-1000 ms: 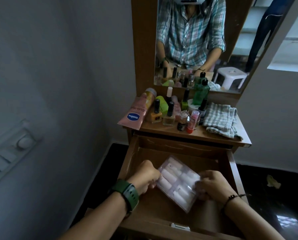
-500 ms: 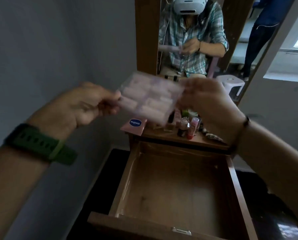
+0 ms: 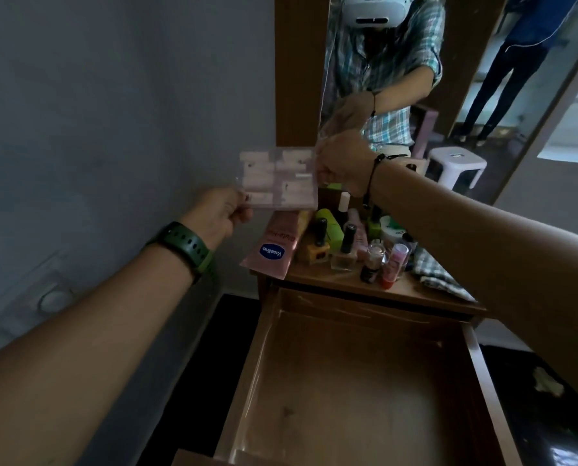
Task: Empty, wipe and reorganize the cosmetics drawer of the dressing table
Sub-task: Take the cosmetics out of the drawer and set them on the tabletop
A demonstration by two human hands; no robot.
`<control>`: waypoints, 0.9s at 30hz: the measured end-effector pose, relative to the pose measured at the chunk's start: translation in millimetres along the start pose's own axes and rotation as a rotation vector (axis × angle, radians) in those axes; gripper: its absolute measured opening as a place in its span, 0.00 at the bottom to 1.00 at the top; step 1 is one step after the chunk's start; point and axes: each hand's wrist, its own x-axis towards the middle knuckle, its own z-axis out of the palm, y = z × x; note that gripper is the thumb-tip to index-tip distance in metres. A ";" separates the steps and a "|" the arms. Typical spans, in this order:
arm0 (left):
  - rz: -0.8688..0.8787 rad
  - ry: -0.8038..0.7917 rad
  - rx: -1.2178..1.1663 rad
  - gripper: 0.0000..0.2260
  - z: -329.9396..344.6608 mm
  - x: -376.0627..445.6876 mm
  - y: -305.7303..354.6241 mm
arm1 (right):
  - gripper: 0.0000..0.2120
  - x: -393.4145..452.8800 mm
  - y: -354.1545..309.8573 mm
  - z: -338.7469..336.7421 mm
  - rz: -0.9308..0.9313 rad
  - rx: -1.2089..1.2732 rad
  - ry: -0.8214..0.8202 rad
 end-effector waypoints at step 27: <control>-0.057 -0.045 0.354 0.03 9.4 2.2 -33.6 | 0.15 25.1 36.1 33.5 0.206 0.374 -0.133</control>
